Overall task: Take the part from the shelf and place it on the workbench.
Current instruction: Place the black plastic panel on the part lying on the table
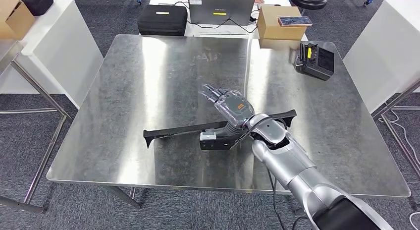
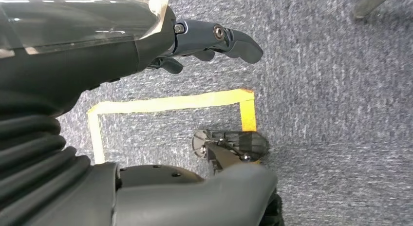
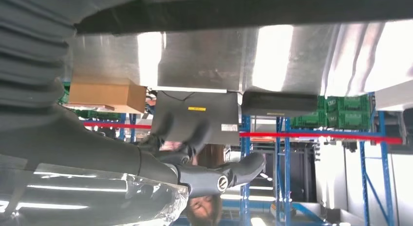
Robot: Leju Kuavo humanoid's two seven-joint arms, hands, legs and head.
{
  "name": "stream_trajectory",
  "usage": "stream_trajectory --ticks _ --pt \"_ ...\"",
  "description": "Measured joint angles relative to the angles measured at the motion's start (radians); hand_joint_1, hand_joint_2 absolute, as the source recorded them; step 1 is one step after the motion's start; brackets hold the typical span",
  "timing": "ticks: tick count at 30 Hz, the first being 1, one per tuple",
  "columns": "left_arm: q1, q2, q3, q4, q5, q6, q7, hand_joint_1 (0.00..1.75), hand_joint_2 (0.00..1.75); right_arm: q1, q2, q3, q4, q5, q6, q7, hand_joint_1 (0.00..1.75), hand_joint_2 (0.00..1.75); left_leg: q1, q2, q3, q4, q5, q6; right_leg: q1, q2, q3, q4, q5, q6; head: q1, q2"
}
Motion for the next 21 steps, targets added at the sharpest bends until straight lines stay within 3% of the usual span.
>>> stream_trajectory --ticks 1,3,5,6,10,12,14,15,16,17,19,21 --pt "0.0 0.0 0.0 0.0 0.0 -0.005 0.002 0.0 0.0 0.0 -0.001 0.0 0.002 -0.001 0.0 0.0 0.0 0.0 -0.001 -0.001 0.001 0.001 -0.002 0.0 0.0 0.0 -0.004 -0.004 0.01 0.007 0.001 0.0" --pt "0.001 0.0 0.0 0.0 0.001 -0.019 0.007 0.0 0.0 -0.001 -0.001 0.0 0.005 -0.004 -0.002 -0.002 0.0 0.0 -0.002 -0.004 0.003 0.004 -0.007 -0.003 0.0 0.0 0.048 -0.125 0.067 0.023 0.003 0.0" --pt "0.0 0.0 0.001 0.0 0.004 -0.031 0.01 0.0 0.0 -0.003 -0.001 0.0 0.005 -0.006 -0.006 -0.004 0.0 0.0 -0.007 -0.007 0.004 0.012 -0.015 -0.01 0.002 0.0 0.11 -0.252 0.116 0.023 0.003 0.0" --pt "0.0 0.0 0.001 0.0 0.006 -0.035 0.012 0.0 0.0 -0.004 -0.001 0.0 0.005 -0.006 -0.007 -0.004 0.0 0.0 -0.009 -0.007 0.003 0.015 -0.019 -0.014 0.003 0.0 0.124 -0.279 0.126 0.017 0.003 0.0" --pt "0.001 0.001 0.003 0.0 0.009 -0.047 0.024 0.0 0.0 -0.006 0.0 0.001 0.005 -0.005 -0.01 -0.006 0.0 0.0 -0.006 -0.007 -0.002 0.033 -0.037 -0.034 -0.006 -0.001 0.135 -0.293 0.132 -0.008 0.001 0.0" --pt "0.001 0.001 0.003 0.0 0.009 -0.049 0.027 0.0 0.0 -0.006 0.001 0.001 0.005 -0.005 -0.011 -0.007 0.0 0.0 0.001 -0.006 -0.037 0.113 -0.086 -0.049 -0.013 -0.001 0.141 -0.298 0.132 -0.017 -0.004 0.0" --pt "0.001 0.001 0.003 0.0 0.009 -0.05 0.03 0.0 0.0 -0.005 0.003 0.003 0.006 -0.004 -0.012 -0.007 0.0 0.0 0.011 -0.004 -0.103 0.241 -0.146 -0.062 -0.013 -0.002 0.142 -0.297 0.13 -0.02 -0.006 0.0" --pt "0.002 0.001 0.003 0.0 0.009 -0.05 0.032 0.0 0.0 -0.004 0.003 0.004 0.007 -0.004 -0.012 -0.007 0.0 0.0 0.016 -0.003 -0.13 0.287 -0.157 -0.067 -0.014 -0.002 0.142 -0.297 0.13 -0.021 -0.006 0.0" --pt "0.002 0.002 0.004 0.0 0.009 -0.051 0.035 0.0 0.0 -0.003 0.003 0.005 0.008 -0.003 -0.012 -0.007 0.0 0.0 0.02 -0.001 -0.141 0.298 -0.149 -0.071 -0.014 -0.002 0.143 -0.297 0.13 -0.021 -0.007 0.0" --pt "0.003 0.002 0.004 0.0 0.009 -0.052 0.038 0.0 0.0 -0.002 0.003 0.006 0.009 -0.003 -0.012 -0.007 0.0 0.0 0.024 0.0 -0.132 0.269 -0.122 -0.074 -0.016 -0.002 0.144 -0.297 0.129 -0.019 -0.007 0.0" --pt "0.002 0.002 0.004 0.0 0.009 -0.054 0.041 0.0 0.0 -0.002 0.004 0.006 0.009 -0.003 -0.012 -0.007 0.0 0.0 0.03 0.004 -0.066 0.131 -0.049 -0.078 -0.018 -0.001 0.148 -0.297 0.126 -0.014 -0.007 0.0" --pt "0.002 0.003 0.004 0.001 0.009 -0.06 0.044 0.0 0.0 -0.003 0.004 0.006 0.009 -0.003 -0.012 -0.007 0.0 0.0 0.029 0.003 -0.016 0.032 -0.014 -0.075 -0.012 0.0 0.149 -0.295 0.121 -0.005 -0.007 0.0"
